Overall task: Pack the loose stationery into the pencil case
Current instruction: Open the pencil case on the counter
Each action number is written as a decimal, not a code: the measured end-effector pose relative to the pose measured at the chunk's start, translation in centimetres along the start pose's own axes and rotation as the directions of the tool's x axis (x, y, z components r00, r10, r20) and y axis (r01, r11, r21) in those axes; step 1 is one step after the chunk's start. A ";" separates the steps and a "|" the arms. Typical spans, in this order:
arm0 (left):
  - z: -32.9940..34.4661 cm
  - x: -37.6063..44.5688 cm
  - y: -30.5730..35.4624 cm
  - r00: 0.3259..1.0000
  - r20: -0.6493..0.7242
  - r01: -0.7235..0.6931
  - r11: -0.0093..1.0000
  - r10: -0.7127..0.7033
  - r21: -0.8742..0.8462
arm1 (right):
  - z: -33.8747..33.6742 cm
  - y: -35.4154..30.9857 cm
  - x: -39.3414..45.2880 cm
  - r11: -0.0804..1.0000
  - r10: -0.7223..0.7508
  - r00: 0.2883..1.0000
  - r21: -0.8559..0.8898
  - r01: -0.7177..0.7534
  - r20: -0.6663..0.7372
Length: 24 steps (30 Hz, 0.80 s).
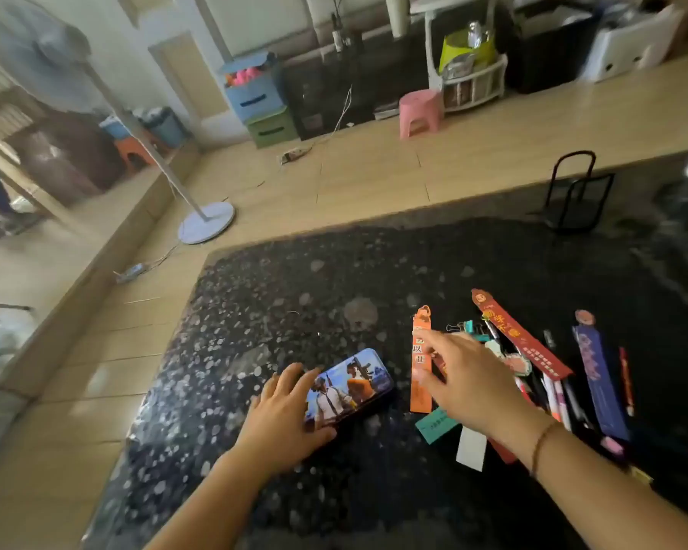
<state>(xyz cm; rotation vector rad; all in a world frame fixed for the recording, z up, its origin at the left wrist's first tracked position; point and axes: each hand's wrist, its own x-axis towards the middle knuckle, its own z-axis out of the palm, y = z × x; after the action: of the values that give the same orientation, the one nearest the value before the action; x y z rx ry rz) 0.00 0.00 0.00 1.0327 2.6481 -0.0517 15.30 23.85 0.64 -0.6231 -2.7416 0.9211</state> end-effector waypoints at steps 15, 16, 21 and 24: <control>8.1 -2.0 -2.9 0.963 -0.192 0.135 0.954 -0.190 -0.266 | 5.7 -0.5 -7.8 0.982 -0.040 0.999 -0.187 0.038 -0.006; 7.9 -1.8 -3.3 0.962 -0.196 0.130 0.952 -0.188 -0.277 | 5.6 -0.5 -7.3 0.983 -0.029 1.000 -0.184 0.026 -0.012; 7.5 -1.0 -4.4 0.964 -0.222 0.056 0.932 -0.144 -0.359 | 7.1 -1.0 -3.2 0.967 0.009 0.998 -0.254 0.006 0.055; 6.8 -0.7 -5.0 0.965 -0.252 -0.026 0.927 -0.074 -0.375 | 8.8 -1.8 -0.9 0.968 0.079 0.995 -0.242 -0.063 0.059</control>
<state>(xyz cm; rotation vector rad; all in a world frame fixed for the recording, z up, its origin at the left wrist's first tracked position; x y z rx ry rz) -1.06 -5.16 -6.62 0.9265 2.7426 0.6064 12.91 17.44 -5.20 -0.7478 -2.9355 0.6387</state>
